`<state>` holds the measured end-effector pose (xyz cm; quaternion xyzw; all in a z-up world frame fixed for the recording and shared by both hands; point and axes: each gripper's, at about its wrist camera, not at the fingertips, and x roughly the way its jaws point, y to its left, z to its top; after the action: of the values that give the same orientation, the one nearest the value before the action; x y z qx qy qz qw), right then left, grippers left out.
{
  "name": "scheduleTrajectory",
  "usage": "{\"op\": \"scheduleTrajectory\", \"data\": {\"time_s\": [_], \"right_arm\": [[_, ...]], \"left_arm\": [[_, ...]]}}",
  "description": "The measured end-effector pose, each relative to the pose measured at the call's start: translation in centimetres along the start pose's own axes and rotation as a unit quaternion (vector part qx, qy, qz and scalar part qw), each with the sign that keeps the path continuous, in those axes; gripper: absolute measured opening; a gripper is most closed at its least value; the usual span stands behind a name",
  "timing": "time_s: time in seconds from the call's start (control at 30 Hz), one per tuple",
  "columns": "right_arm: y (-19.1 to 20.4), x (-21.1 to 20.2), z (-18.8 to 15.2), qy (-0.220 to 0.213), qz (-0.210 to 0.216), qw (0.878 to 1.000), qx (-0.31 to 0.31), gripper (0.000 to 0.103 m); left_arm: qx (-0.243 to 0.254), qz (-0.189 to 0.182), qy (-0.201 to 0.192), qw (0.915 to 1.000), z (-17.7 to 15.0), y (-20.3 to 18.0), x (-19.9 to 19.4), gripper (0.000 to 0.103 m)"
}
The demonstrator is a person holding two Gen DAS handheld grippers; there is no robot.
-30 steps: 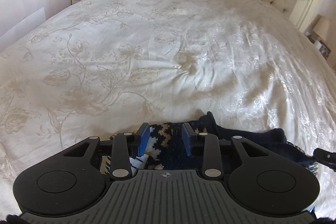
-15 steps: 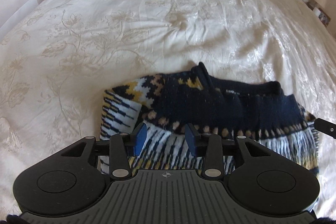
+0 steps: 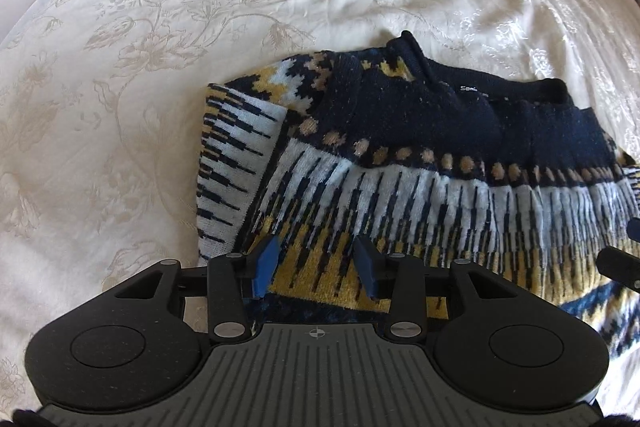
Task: Fold small clothes
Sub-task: 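Open both grippers and press the folded hem flat on the sweater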
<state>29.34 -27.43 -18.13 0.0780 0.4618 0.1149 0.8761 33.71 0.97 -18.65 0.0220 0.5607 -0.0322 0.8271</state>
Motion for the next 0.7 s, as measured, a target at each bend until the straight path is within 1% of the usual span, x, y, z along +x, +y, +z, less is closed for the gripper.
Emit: {"op": "scheduleTrajectory", "data": {"time_s": [0.2, 0.3, 0.43, 0.5, 0.57, 0.63, 0.7], "right_arm": [[2.4, 1.2, -0.2, 0.013, 0.005, 0.998, -0.061, 0.084], [3.4, 1.8, -0.4, 0.019, 0.006, 0.995, -0.093, 0.085], [4.3, 3.6, -0.8, 0.038, 0.001, 0.99, -0.135, 0.085], [4.5, 4.7, -0.8, 0.045, -0.014, 0.986, -0.158, 0.086], [4.3, 5.7, -0.4, 0.045, -0.039, 0.983, -0.176, 0.086], [3.4, 6.7, 0.3, 0.047, -0.063, 0.982, -0.169, 0.091], [2.3, 7.2, 1.0, 0.039, -0.09, 0.983, -0.155, 0.091]], "left_arm": [[0.008, 0.002, 0.006, 0.9999, 0.0, 0.1, 1.4, 0.045], [0.006, 0.0, 0.005, 1.0, 0.1, 0.2, 1.8, 0.047], [0.004, -0.003, 0.005, 1.0, 0.2, 0.1, 2.1, 0.048], [0.005, -0.005, 0.004, 1.0, 0.2, 0.2, 2.2, 0.049], [0.006, -0.007, 0.003, 1.0, 0.2, 0.2, 2.2, 0.05], [0.006, -0.009, 0.001, 0.9999, 0.2, 0.1, 2.3, 0.051], [0.008, -0.014, -0.001, 0.9999, 0.1, 0.2, 2.2, 0.053]]}}
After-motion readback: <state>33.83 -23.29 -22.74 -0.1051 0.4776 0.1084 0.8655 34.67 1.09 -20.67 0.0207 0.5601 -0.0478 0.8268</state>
